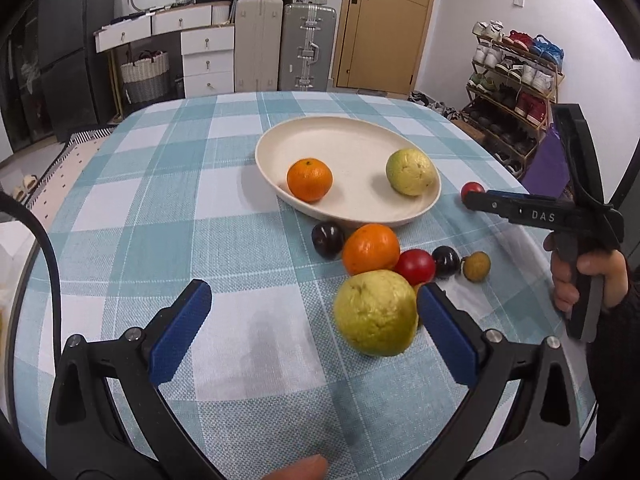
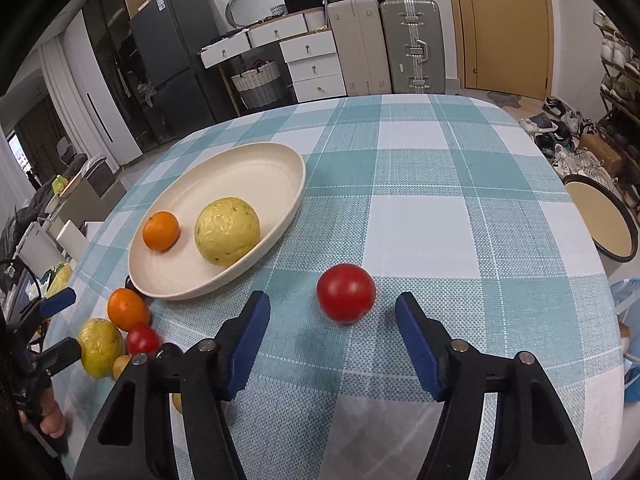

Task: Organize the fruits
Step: 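Grasp the red tomato with the right gripper while the left gripper grasps the green citrus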

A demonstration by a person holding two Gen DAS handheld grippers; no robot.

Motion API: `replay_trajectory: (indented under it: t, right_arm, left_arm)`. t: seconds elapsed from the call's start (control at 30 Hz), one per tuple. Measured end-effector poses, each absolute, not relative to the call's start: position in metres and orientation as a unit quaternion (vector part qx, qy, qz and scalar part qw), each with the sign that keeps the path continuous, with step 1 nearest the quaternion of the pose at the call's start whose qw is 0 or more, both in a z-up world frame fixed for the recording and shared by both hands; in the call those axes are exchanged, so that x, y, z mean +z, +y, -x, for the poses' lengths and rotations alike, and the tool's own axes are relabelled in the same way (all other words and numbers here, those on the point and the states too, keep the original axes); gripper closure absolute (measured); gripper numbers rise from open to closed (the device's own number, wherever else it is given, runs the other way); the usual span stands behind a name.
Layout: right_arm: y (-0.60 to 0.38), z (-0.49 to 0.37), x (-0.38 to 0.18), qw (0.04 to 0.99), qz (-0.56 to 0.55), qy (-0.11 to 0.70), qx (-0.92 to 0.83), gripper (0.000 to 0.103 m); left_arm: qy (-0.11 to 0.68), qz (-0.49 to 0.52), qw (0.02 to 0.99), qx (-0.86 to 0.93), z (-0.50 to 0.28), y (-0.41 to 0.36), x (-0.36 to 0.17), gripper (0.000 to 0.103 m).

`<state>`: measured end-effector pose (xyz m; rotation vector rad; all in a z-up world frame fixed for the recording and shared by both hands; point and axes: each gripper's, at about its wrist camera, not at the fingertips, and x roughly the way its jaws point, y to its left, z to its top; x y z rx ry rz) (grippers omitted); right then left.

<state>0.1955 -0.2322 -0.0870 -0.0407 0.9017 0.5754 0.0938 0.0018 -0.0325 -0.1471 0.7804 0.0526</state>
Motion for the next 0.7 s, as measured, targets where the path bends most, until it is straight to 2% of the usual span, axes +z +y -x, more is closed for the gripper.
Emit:
replay_trajectory:
  t: [0.37,0.5,0.7]
  right_arm:
    - [-0.225,-0.206,-0.091,0.856,0.022,0.438,0.273,0.051]
    - [-0.225,-0.207,-0.091,0.856,0.023,0.439,0.271,0.057]
    - [-0.223,-0.207,-0.092,0.859,0.037,0.438,0.264,0.065]
  left_arm:
    - [0.401,0.082,0.912,-0.011,-0.095,-0.003,-0.041,0.002]
    - [0.405,0.08,0.91,-0.026,-0.097,-0.008,-0.042,0.015]
    - [0.418,0.074,0.904,-0.048,-0.099,-0.016,-0.046,0.027]
